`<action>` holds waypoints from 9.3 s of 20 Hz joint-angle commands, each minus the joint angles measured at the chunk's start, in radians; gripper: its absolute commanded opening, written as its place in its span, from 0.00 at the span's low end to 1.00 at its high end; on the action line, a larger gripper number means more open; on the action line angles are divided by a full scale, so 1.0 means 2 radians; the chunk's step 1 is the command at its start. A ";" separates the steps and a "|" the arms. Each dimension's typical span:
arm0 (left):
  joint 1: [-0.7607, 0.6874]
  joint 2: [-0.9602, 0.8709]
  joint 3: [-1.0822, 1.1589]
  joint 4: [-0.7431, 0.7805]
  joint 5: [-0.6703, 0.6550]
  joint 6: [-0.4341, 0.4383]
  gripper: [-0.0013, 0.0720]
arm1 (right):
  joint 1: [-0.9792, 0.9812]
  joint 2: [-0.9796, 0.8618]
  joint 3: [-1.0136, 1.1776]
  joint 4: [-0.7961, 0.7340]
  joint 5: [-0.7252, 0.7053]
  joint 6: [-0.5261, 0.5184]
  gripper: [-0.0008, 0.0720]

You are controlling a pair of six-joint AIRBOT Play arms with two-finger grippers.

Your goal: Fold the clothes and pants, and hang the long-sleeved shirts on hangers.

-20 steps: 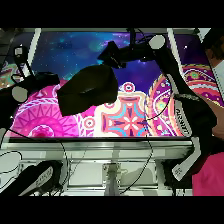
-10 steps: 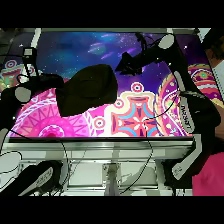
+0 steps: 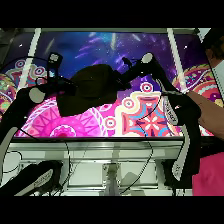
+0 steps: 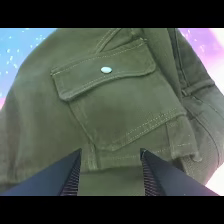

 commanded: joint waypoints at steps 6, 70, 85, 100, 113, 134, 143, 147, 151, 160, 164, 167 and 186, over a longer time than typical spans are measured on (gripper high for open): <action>0.057 0.022 0.000 0.005 0.085 -0.010 0.56 | 0.053 -0.031 0.000 -0.005 -0.068 0.004 0.80; 0.173 -0.074 -0.140 -0.082 -0.089 0.084 0.04 | -0.137 0.226 -0.325 0.143 -0.007 -0.331 0.03; 0.173 0.107 -0.067 -0.124 -0.132 0.078 0.04 | -0.031 0.104 -0.325 0.097 -0.171 -0.270 0.76; 0.173 0.105 -0.067 -0.160 -0.132 0.078 0.04 | 0.021 0.099 -0.325 0.102 -0.219 -0.249 0.50; 0.106 -0.019 0.084 -0.345 0.069 0.041 0.04 | -0.101 0.225 -0.101 0.221 -0.313 -0.191 0.03; 0.045 -0.142 0.045 -0.069 -0.102 -0.041 0.04 | -0.103 0.134 -0.057 -0.141 -0.183 -0.065 0.03; 0.045 -0.142 0.045 -0.073 -0.102 -0.041 0.04 | -0.100 0.125 -0.056 -0.178 -0.133 -0.066 0.38; 0.045 -0.142 0.045 -0.073 -0.102 -0.041 0.04 | -0.100 0.125 -0.056 -0.219 -0.016 -0.089 0.03; 0.046 -0.142 0.045 -0.073 -0.102 -0.041 0.04 | -0.099 0.127 -0.071 -0.157 0.016 -0.113 0.03; 0.053 -0.142 0.045 -0.073 -0.102 -0.041 0.04 | -0.097 0.337 -0.463 -0.050 -0.179 -0.170 0.03; 0.053 -0.142 0.045 -0.073 -0.102 -0.041 0.04 | -0.096 0.377 -0.608 0.059 -0.317 -0.186 0.10; 0.052 -0.142 0.045 -0.078 -0.102 -0.041 0.04 | -0.097 0.354 -0.617 0.066 -0.378 -0.157 0.67; 0.052 -0.112 0.045 -0.077 -0.111 -0.038 0.04 | -0.054 0.305 -0.481 0.065 -0.204 -0.223 0.03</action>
